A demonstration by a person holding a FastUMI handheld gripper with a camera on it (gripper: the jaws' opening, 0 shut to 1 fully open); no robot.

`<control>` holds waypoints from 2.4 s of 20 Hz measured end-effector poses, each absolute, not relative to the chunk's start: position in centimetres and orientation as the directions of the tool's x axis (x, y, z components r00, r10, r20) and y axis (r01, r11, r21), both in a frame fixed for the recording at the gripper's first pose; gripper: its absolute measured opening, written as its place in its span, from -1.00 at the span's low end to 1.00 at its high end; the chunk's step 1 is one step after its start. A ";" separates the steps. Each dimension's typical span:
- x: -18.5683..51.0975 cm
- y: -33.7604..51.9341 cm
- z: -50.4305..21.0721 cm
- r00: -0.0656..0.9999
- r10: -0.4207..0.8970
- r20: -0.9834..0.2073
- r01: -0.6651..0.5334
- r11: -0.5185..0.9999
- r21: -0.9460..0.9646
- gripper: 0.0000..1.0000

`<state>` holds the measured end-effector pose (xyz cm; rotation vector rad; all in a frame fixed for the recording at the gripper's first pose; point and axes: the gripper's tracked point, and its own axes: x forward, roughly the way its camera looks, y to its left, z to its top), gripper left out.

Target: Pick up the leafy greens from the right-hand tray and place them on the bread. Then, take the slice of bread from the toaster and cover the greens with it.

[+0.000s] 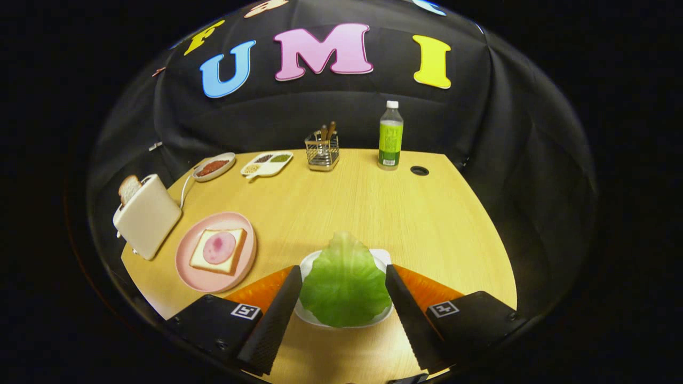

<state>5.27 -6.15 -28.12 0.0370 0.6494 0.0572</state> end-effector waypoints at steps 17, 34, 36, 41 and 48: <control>6.9 -6.9 -35.9 0.688 0.074 -0.722 -0.070 0.997 0.036 0.84; 7.1 -6.0 -34.9 0.688 0.105 -0.719 -0.087 0.994 0.062 -0.89; 6.9 -5.5 -33.9 0.696 0.096 -0.712 -0.089 0.995 0.047 -0.89; 7.0 -4.6 -30.8 0.722 0.060 -0.689 -0.062 0.998 0.021 -0.89; 6.0 -2.7 -24.6 0.775 0.026 -0.632 -0.012 1.000 0.027 -0.89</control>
